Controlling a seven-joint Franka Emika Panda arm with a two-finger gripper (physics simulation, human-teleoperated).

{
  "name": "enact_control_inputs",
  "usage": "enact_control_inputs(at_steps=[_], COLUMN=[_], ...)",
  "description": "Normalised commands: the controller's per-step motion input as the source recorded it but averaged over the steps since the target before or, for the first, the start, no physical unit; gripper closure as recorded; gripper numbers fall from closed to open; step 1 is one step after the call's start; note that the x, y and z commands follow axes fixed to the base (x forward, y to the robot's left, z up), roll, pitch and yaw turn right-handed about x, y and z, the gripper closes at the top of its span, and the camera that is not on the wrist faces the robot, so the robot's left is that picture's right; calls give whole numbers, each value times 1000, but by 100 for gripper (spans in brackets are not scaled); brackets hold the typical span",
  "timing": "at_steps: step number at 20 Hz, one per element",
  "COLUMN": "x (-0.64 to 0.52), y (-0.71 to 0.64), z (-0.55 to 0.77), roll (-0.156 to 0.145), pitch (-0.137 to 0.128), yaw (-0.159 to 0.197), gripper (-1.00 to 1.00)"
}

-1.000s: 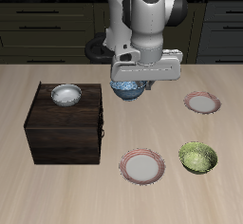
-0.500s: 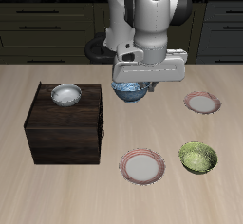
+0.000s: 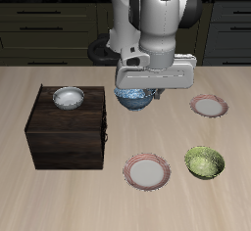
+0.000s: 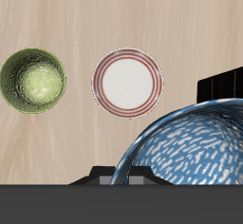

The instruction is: Place the blue bowl on the plate next to the green bowl

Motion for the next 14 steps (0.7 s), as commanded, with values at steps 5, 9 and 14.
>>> enact_control_inputs(at_steps=[5,9,14], x=[348,492,445], y=[-5,-6,-19], z=[138,97,1], roll=[-22,-28,-19], pitch=[-3,-22,6], yaw=[-17,7,1], gripper=[100,100,100])
